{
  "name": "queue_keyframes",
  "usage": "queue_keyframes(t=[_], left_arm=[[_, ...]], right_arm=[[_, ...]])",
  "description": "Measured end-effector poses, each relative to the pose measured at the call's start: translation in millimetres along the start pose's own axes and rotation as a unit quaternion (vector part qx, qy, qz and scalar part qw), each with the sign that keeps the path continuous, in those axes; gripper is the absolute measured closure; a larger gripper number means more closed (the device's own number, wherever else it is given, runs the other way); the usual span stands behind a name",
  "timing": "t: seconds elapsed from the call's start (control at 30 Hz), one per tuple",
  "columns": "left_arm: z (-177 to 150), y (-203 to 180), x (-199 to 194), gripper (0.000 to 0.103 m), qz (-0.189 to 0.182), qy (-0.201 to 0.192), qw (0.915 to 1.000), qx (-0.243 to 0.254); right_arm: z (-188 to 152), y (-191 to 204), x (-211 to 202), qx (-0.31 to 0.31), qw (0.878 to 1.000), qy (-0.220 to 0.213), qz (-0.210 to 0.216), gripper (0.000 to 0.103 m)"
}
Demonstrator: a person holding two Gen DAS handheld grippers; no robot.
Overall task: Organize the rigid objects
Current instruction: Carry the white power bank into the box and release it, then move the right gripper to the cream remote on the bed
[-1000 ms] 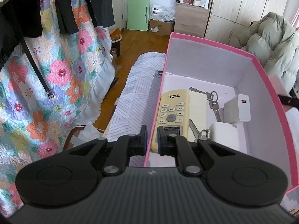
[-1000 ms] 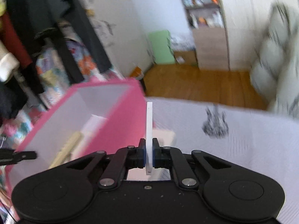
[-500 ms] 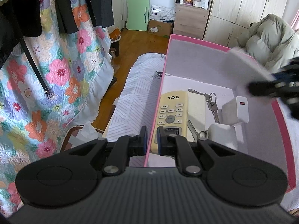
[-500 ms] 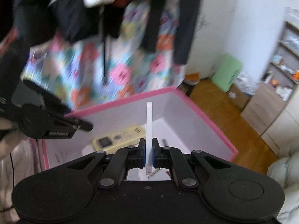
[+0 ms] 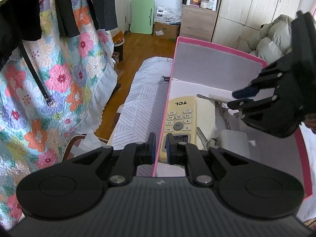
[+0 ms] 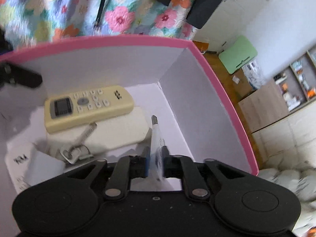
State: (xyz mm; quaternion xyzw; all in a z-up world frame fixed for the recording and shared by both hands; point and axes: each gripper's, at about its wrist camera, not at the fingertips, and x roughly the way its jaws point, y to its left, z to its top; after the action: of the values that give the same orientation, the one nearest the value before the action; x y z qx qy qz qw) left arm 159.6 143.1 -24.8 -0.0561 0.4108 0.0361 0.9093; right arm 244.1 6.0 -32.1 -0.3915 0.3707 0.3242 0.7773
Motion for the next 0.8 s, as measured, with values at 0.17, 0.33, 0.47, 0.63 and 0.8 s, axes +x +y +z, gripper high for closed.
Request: queue_keyframes(t=[0.17, 0.33, 0.47, 0.63, 0.8], left_arm=[[-0.2, 0.1, -0.4, 0.093, -0.002, 0.001, 1.0000, 0.002], [0.5, -0.3, -0.9, 0.093, -0.004, 0.002, 1.0000, 0.002], [1.2, 1.0, -1.2, 0.093, -0.006, 0.002, 1.0000, 0.000], [1.7, 1.3, -1.4, 0.093, -0.009, 0.002, 1.0000, -0.002], [1.8, 0.3, -0.9, 0.093, -0.008, 0.002, 1.0000, -0.002]], right_arm=[[-13.0, -23.2, -38.3, 0.079, 0.994, -0.064, 0.045, 0.076], [-55.5, -49.5, -95.0, 0.206, 0.967, -0.137, 0.065, 0.067], [-100.3, -56.7, -111.5, 0.264, 0.951, -0.155, 0.046, 0.067], [-147.9, -46.7, -84.3, 0.298, 0.945, -0.127, 0.042, 0.067], [-170.5, -20.2, -56.4, 0.280, 0.954, -0.105, 0.030, 0.053]])
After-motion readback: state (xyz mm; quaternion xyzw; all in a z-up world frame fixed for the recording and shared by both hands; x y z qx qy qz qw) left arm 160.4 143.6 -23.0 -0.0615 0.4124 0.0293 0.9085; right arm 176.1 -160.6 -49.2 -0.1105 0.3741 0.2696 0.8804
